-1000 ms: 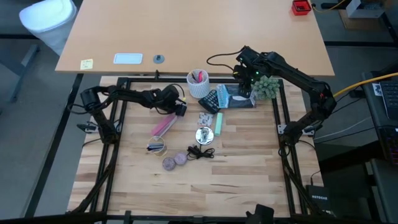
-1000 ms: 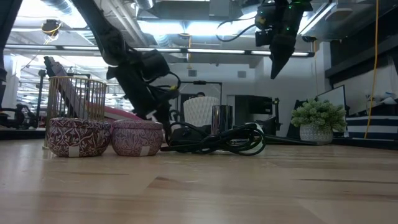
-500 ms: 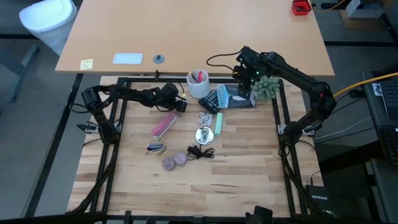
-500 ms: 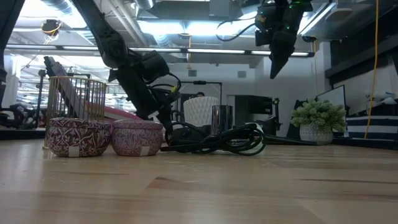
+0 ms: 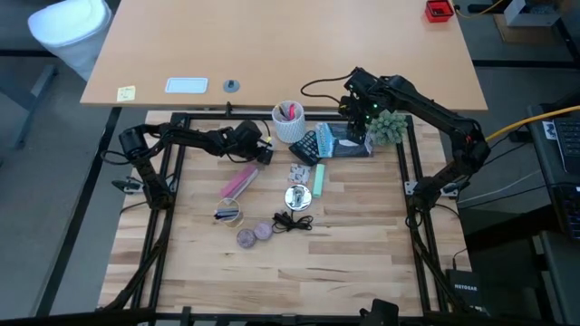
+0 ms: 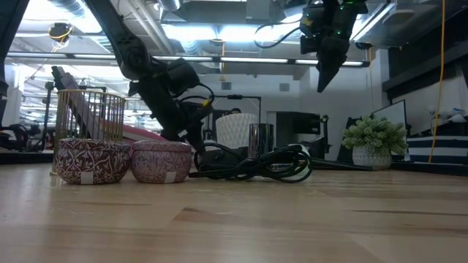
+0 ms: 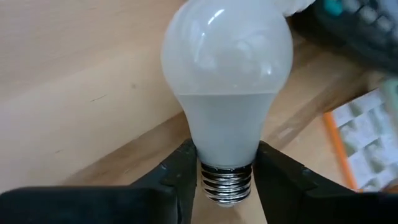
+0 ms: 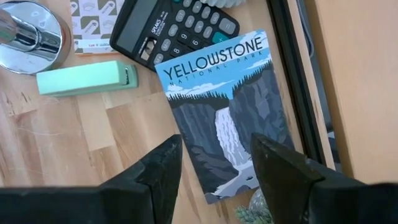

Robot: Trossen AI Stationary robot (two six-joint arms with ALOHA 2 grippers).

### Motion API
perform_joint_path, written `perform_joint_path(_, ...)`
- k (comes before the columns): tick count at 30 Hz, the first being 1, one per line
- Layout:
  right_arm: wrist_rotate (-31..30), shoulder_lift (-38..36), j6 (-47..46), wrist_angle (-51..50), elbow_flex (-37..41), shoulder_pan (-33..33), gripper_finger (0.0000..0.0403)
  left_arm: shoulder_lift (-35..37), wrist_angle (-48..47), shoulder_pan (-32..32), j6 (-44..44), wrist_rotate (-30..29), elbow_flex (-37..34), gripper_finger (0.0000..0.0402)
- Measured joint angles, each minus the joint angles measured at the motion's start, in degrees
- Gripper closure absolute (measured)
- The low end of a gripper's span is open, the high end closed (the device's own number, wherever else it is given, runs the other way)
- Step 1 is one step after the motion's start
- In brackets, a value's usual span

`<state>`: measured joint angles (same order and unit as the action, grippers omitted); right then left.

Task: Screw lightbulb
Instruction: Insert the white lightbulb into the silver lamp

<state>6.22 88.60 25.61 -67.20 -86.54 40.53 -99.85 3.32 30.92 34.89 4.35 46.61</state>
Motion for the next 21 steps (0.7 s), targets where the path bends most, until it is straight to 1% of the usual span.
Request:
perform_joint_path(3,0.0,0.0,0.1,-0.4,0.0,0.0,0.0207,0.5,0.6,0.0,1.7,1.7,0.0,0.0272)
perform_joint_path(8,0.0,0.0,0.3,-0.6,0.0,0.0,0.0207,3.8,0.3,0.2,2.0,2.5,0.0,0.0276)
perform_joint_path(21,0.0,0.0,1.9,-1.9,0.0,0.0,0.0207,18.5,0.1,-0.1,2.2,2.6,0.0,0.0269)
